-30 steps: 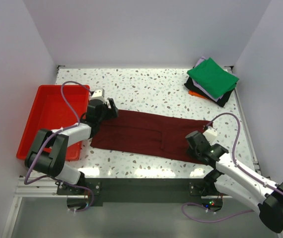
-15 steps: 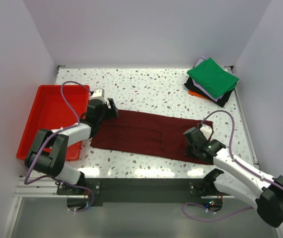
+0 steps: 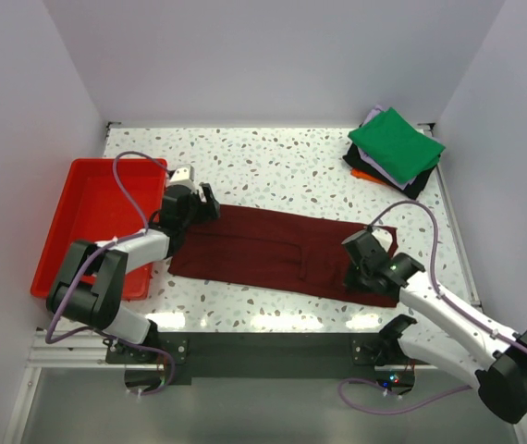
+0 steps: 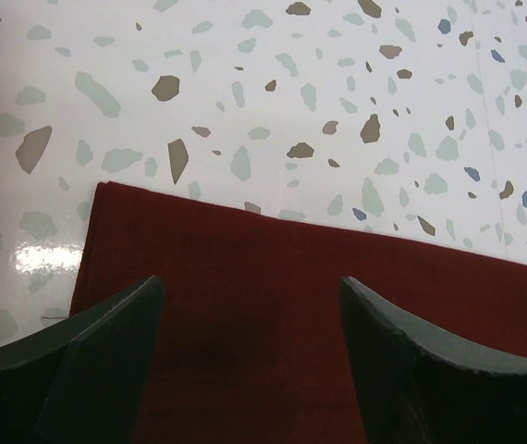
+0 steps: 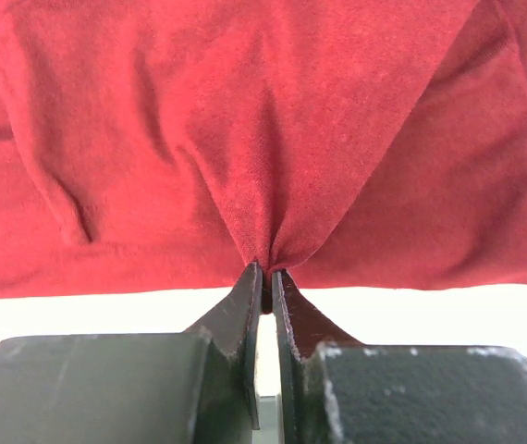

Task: Fold and stack the t-shirts
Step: Fold the tshirt

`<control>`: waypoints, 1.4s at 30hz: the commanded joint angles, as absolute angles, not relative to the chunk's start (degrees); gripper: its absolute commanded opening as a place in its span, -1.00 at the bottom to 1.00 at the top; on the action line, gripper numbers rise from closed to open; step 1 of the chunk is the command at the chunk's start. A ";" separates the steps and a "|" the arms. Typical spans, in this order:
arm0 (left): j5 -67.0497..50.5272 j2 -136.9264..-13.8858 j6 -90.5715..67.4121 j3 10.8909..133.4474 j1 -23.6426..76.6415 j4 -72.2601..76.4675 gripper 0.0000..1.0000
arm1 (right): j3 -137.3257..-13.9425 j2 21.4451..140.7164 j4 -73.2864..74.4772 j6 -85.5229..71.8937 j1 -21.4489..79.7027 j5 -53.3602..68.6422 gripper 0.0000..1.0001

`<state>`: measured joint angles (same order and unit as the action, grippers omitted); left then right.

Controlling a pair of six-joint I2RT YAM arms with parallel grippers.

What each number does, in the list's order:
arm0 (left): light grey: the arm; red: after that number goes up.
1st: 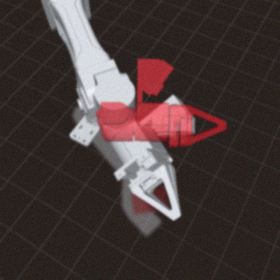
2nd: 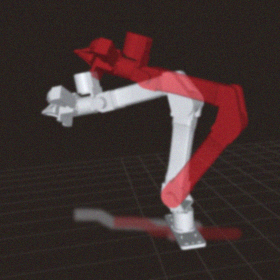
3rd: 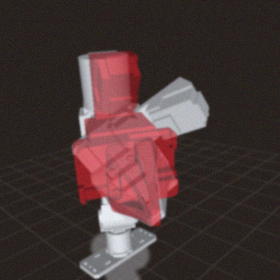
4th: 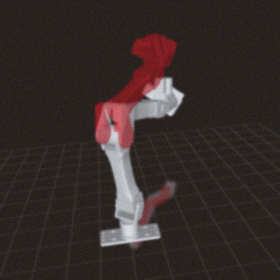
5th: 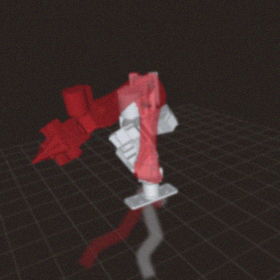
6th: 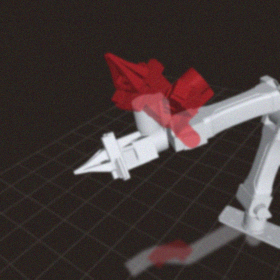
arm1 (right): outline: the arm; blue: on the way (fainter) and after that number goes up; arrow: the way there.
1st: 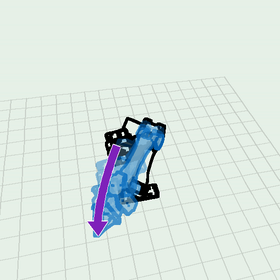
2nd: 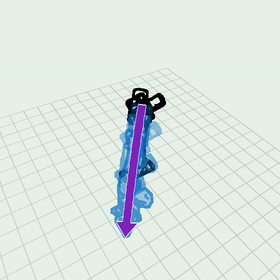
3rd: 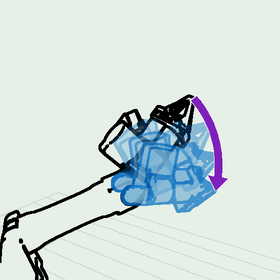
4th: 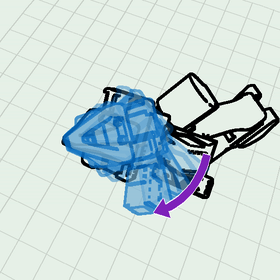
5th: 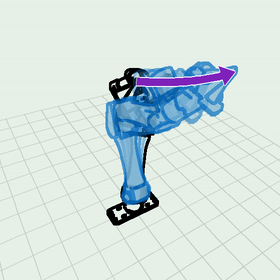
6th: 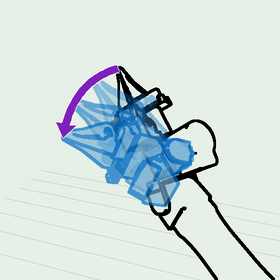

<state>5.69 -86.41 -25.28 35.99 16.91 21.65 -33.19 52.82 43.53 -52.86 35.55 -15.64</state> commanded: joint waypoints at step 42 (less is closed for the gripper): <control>-0.09 -97.20 -24.17 37.00 16.35 31.38 0.63 | -35.42 70.73 12.23 -38.32 9.33 -13.01 0.32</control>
<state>0.40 -95.37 -24.84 35.68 16.86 28.29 -35.24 67.59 20.88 -40.53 12.62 -16.82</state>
